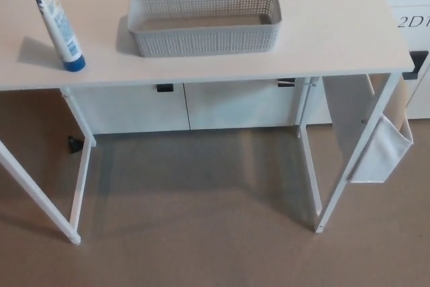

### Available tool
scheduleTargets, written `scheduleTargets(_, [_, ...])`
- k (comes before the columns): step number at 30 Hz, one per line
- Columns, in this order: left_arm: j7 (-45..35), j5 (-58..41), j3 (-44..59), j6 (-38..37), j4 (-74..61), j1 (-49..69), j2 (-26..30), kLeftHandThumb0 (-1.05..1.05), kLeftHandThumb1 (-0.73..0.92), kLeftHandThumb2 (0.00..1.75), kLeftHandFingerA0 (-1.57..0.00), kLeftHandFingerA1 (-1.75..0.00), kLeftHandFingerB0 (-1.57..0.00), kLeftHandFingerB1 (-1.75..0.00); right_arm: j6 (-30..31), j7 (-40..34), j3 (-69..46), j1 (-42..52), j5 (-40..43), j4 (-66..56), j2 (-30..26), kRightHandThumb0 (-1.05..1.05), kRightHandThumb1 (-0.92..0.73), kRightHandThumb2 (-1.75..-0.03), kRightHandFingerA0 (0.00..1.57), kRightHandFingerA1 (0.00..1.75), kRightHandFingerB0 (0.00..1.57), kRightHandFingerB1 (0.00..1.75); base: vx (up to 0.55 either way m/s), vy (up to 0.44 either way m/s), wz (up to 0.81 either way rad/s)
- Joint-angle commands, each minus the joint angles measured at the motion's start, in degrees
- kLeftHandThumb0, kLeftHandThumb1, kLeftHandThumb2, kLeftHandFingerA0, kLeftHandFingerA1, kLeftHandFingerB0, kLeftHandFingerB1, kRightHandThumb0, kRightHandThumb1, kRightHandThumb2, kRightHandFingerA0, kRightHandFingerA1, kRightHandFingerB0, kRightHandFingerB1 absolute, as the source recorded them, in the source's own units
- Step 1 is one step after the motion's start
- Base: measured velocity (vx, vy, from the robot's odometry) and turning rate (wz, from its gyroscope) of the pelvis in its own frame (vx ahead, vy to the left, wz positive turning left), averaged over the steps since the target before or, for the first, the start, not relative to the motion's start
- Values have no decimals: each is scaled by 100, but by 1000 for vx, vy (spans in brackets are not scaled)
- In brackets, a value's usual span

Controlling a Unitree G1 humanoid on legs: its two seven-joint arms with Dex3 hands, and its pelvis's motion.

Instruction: The robot walks towards a table in front, picks a shampoo with left hand and puts it in a small grey container

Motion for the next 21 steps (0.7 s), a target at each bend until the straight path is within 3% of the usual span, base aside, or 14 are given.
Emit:
scheduleTargets(1, [-14,-5,6,-36,-57,17,106,-14,61,62,-49,-49,-44,-39,-89,-83,44,48,2,-98,-2,-30,-59,-57,80,51,58,43,139,143,-11])
scheduleTargets(3, [-47,30,-31,-71,-72,38,112,-16,61,63,-49,-49,-44,-40,-74,-70,41,43,25,-85,0,-29,-60,-57,79,49,58,43,155,188,24])
scheduleTargets(4, [-98,36,-43,-85,-55,41,123,-13,64,62,-49,-48,-42,-38,-84,-74,58,66,15,-124,-5,-37,-50,-75,73,60,54,53,141,146,-21])
scheduleTargets(5, [-120,35,-48,-90,-48,42,128,-13,64,62,-49,-48,-42,-38,-87,-77,68,76,10,-143,-7,-37,-50,-75,73,60,54,53,140,148,-4])
scheduleTargets(6, [-129,53,-71,-125,-61,57,131,-13,64,63,-49,-49,-41,-39,-78,-84,73,75,10,-139,-8,-30,-59,-57,79,49,58,42,168,140,9])
scheduleTargets(13, [-130,17,-83,-68,-65,-7,158,-12,65,63,-50,-48,-42,-38,-2,-74,42,-10,55,-92,10,-30,-59,-57,82,50,60,42,175,15,6])
scheduleTargets(16, [7,55,-102,-80,-69,-37,151,-13,61,58,-55,-47,-47,-38,-21,-46,18,-41,79,-55,17,-31,-59,-57,80,50,60,43,180,-137,9])
scheduleTargets(21, [-103,30,-118,-87,-83,-50,159,-13,68,60,-55,-49,-47,-38,-28,-49,4,-38,85,-89,34,-31,-59,-57,81,50,61,43,226,-165,19])
